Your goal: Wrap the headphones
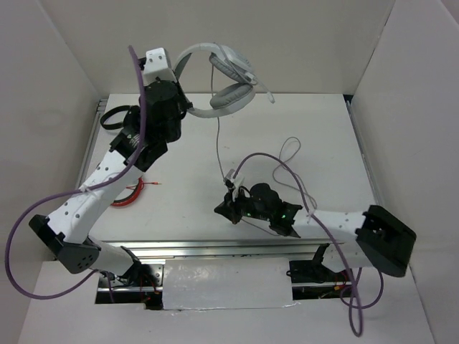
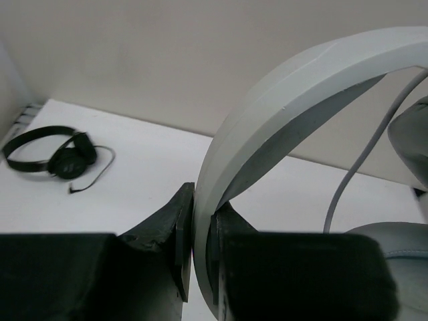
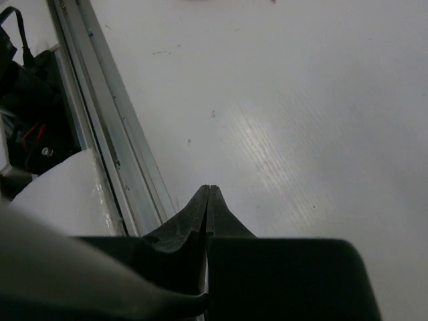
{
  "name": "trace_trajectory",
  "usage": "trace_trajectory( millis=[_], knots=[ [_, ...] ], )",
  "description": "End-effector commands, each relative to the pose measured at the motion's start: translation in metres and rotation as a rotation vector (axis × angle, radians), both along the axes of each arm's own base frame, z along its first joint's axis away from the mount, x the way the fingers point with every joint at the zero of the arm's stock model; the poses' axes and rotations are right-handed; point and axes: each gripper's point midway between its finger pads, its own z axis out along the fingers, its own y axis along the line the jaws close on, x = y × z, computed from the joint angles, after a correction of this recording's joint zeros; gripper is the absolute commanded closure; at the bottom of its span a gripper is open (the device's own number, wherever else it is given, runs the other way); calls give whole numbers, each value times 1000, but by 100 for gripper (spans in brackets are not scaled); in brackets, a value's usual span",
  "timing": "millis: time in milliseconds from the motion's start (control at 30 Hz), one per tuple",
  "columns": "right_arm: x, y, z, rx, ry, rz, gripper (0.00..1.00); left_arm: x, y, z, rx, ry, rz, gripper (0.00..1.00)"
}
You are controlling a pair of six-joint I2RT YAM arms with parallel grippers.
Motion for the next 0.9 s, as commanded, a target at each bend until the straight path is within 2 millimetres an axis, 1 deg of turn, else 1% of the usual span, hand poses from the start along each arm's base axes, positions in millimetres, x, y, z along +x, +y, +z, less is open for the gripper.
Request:
trace_trajectory(
  millis=[0,33,67,100,133,167,200,233,267,300,333,367,433,467,500,533,567,600,633,667,700,733,767,800,833,867],
  knots=[
    [16,-24,28,-62,-101,-235,100,4,33,17,-117,-97,213,100],
    [17,-27,35,-72,-118,-264,100,8,35,12,-112,-87,228,100],
    [18,-31,39,-96,-137,-309,100,16,31,-3,-86,-47,234,100],
    [19,-36,51,-110,-148,-340,100,19,34,-8,-77,-35,252,100],
    [20,-39,57,-129,-169,-359,100,23,33,-15,-61,-19,262,100],
    [27,-44,78,-120,-205,-427,100,31,30,-34,-21,18,275,100],
    [29,-52,78,-163,-218,-462,100,33,32,-44,0,36,300,100],
    [33,-57,87,-179,-242,-496,100,38,32,-57,13,58,319,100],
    [37,-64,94,-198,-261,-533,100,40,33,-75,39,91,330,100],
    [45,-74,111,-207,-290,-604,100,42,35,-85,48,104,333,100],
    [51,-80,119,-226,-322,-636,100,45,29,-92,48,114,288,100],
    [61,-91,136,-223,-352,-709,100,46,27,-114,74,150,265,100],
    [71,-106,152,-261,-418,-776,100,47,29,-134,60,188,253,100],
    [76,-113,162,-261,-435,-809,100,46,32,-149,71,219,259,100],
    [80,-120,178,-244,-451,-845,100,46,38,-160,81,246,277,100],
    [82,-122,189,-242,-475,-843,100,48,37,-170,93,268,263,100],
    [81,-123,206,-203,-491,-833,100,48,37,-182,110,295,253,100],
    [81,-120,213,-194,-518,-790,100,49,36,-191,130,317,237,100],
    [81,-119,224,-169,-539,-767,100,50,29,-206,168,348,185,100],
    [82,-116,227,-172,-559,-727,100,50,23,-212,183,362,143,100],
    [86,-114,235,-164,-596,-705,100,50,17,-219,208,373,96,100],
    [90,-115,240,-161,-618,-706,100,48,9,-230,241,385,15,100],
    [96,-114,243,-167,-641,-700,100,45,4,-236,246,391,-24,100],
    [101,-115,247,-187,-673,-694,100,42,1,-234,268,383,-74,100],
    [113,-118,246,-209,-683,-713,100,38,-5,-243,278,378,-129,100],
    [119,-119,253,-220,-706,-710,100,32,-19,-248,270,382,-218,100]
  ],
)
